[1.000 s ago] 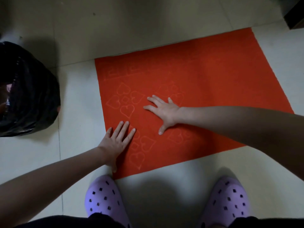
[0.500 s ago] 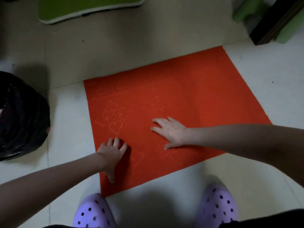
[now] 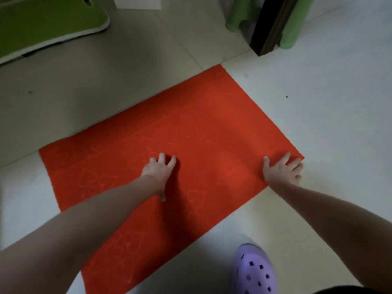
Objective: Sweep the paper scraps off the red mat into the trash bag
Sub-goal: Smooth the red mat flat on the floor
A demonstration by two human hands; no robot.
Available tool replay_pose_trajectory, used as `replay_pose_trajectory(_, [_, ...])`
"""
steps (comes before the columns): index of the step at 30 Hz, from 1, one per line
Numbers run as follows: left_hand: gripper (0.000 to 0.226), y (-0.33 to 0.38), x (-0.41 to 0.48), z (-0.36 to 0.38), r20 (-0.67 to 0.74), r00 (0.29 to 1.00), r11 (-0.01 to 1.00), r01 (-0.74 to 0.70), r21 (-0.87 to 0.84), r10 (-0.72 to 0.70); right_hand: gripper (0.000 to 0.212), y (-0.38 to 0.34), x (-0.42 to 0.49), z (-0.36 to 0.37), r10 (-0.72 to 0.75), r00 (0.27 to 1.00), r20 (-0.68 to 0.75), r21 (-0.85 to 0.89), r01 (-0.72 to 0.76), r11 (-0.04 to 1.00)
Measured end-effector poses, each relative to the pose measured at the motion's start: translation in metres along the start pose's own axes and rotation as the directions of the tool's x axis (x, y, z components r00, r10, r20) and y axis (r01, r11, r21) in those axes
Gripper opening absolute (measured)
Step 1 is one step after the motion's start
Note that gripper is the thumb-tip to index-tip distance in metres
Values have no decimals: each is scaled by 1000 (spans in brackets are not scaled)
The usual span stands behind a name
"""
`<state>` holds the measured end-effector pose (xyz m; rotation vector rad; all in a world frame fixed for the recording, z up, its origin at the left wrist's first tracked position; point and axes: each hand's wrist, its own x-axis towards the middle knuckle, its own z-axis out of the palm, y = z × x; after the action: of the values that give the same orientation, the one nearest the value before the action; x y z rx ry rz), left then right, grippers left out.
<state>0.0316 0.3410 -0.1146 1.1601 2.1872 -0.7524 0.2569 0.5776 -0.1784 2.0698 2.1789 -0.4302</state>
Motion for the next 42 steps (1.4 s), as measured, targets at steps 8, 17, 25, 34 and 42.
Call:
replay_pose_trajectory(8, [115,-20,21,-12,-90,996,986,-33,-164,19,68,-101,-4,0,-385,923,12,-9,385,923])
replay_pose_trajectory(17, [136,-57,63,-36,3,982,913,178,-367,-190,57,-253,54,11,-688,710,151,-73,702,709])
replay_pose_trajectory(25, [141,-57,76,-28,2,980,912,188,-366,-201,67,-326,138,-8,-508,841,187,-65,527,848])
replay_pose_trajectory(34, [104,-84,70,-9,-168,954,773,92,-628,-250,60,-362,30,-7,-736,674,61,-106,738,667])
replay_pose_trajectory(42, [134,-223,19,84,302,644,342,678,-650,-703,103,-346,-135,38,-742,411,530,-319,907,275])
